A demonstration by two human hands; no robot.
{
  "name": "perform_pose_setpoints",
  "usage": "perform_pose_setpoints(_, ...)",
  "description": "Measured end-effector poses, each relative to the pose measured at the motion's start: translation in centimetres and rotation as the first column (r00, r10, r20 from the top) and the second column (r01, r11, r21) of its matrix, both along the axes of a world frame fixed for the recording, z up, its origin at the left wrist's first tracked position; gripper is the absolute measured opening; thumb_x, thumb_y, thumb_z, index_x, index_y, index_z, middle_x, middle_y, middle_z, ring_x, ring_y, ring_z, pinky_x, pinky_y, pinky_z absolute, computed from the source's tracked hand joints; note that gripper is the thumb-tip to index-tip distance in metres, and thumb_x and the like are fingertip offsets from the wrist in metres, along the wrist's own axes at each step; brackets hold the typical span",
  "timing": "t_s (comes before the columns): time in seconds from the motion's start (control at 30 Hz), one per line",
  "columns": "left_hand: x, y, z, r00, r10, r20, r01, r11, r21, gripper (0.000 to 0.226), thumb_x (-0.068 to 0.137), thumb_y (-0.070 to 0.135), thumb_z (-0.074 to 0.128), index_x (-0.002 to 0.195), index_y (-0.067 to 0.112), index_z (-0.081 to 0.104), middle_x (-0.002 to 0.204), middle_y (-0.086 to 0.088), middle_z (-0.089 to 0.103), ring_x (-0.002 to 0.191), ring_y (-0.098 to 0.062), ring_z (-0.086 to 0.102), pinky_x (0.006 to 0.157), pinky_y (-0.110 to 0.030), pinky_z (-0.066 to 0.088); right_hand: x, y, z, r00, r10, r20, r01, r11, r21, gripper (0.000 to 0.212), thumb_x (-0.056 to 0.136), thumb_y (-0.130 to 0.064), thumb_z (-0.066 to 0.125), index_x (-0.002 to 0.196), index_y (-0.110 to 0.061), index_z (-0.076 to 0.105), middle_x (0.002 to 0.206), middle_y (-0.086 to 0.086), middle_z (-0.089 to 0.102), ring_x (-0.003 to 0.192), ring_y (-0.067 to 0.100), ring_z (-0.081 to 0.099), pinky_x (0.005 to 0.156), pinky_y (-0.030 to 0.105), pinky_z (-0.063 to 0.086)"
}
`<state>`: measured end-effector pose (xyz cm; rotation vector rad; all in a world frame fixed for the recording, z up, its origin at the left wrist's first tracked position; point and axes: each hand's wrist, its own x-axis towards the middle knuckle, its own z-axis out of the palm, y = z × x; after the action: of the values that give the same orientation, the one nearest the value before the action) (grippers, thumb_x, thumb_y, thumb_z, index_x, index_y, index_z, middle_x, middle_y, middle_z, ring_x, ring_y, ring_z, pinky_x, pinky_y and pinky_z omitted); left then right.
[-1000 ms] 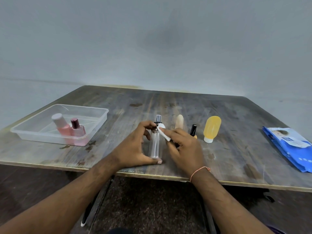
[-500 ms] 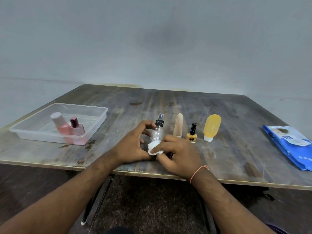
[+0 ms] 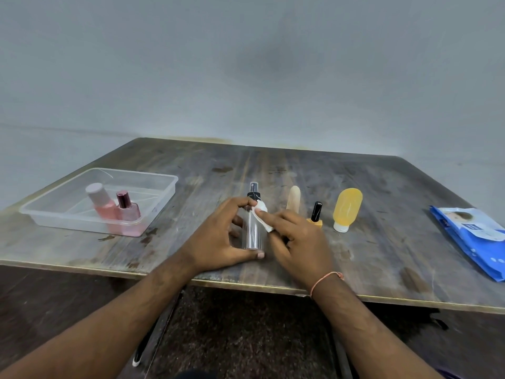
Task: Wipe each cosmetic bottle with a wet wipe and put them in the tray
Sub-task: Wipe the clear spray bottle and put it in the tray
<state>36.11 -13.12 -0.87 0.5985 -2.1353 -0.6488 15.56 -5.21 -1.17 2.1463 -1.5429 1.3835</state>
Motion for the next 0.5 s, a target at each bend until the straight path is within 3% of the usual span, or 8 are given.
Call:
perform_pose_setpoints(0.27, 0.03, -0.74, -0.68, 1.0, 0.023, -0.009, -0.024, 0.997, -0.077, 0.09, 0.076, 0.014, 0.094, 0.152, 0.037, 0.052, 0.138, 0.009, 0.047, 0.104, -0.016, 0.067, 0.084, -0.028, 0.063, 0.61, 0.94, 0.04, 0.984, 0.162, -0.074, -0.163, 0.987, -0.004, 0.023, 0.089, -0.019, 0.069, 0.103, -0.029, 0.085, 0.088, -0.009, 0.07, 0.069, 0.011, 0.066, 0.059, 0.036, 0.052)
perform_pose_setpoints(0.43, -0.04, -0.58, -0.64, 0.998, 0.018, 0.053, -0.013, 0.995, -0.097, 0.093, 0.078, 0.018, 0.092, 0.156, 0.038, 0.047, 0.138, 0.011, 0.045, 0.109, -0.011, 0.063, 0.089, -0.019, 0.057, 0.73, 0.87, -0.14, 0.99, 0.091, -0.11, -0.094, 0.995, -0.031, 0.024, 0.093, -0.025, 0.068, 0.109, -0.034, 0.084, 0.09, -0.012, 0.07, 0.07, 0.01, 0.066, 0.057, 0.036, 0.053)
perform_pose_setpoints(0.5, -0.04, -0.5, -0.58, 0.997, 0.027, 0.068, -0.02, 0.995, -0.101, 0.095, 0.074, 0.025, 0.097, 0.153, 0.036, 0.046, 0.142, 0.013, 0.046, 0.111, -0.01, 0.063, 0.087, -0.023, 0.059, 0.77, 0.72, -0.17, 0.992, 0.019, -0.126, -0.026, 0.998, -0.051, 0.029, 0.094, -0.025, 0.068, 0.117, -0.036, 0.081, 0.093, -0.013, 0.069, 0.071, 0.009, 0.065, 0.057, 0.034, 0.053)
